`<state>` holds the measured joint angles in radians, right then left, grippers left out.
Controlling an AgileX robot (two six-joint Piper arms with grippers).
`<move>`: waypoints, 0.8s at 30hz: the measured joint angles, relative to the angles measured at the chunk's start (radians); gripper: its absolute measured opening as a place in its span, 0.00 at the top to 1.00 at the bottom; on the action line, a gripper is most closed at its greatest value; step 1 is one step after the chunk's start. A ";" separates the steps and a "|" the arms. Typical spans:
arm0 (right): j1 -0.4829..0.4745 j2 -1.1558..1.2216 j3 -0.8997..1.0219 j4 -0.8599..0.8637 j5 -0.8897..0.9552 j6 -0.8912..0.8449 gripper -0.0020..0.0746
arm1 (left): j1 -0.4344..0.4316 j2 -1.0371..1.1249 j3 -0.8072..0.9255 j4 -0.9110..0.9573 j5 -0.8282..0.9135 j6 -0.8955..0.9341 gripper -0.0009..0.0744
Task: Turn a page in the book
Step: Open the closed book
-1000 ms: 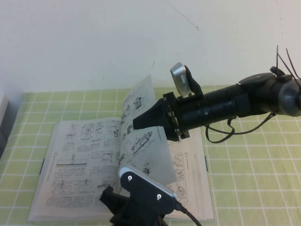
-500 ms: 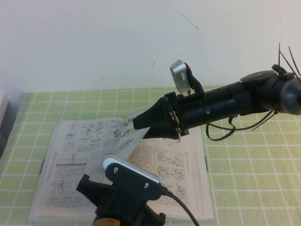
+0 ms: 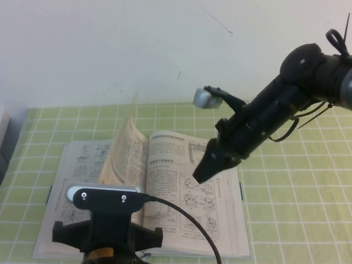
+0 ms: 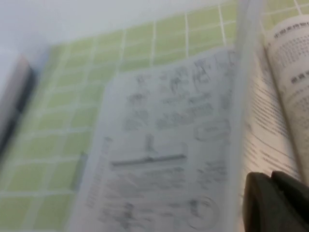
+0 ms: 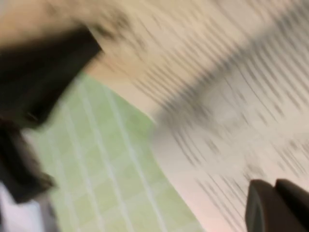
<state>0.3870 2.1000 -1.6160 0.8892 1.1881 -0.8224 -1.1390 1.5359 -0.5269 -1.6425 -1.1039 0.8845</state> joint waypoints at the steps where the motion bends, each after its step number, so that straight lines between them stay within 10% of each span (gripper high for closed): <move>1: 0.010 0.000 0.000 -0.057 0.000 0.022 0.93 | 0.018 -0.003 0.000 0.012 0.042 -0.027 0.99; 8: 0.088 0.000 0.000 -0.334 -0.135 0.115 0.97 | 0.228 -0.049 0.000 0.186 0.435 -0.279 0.99; 24: 0.117 0.127 -0.002 -0.340 -0.325 0.160 0.98 | 0.512 -0.042 0.000 0.301 0.662 -0.282 0.99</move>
<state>0.5043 2.2271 -1.6182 0.5492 0.8636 -0.6629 -0.6272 1.4943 -0.5269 -1.3416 -0.4423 0.6026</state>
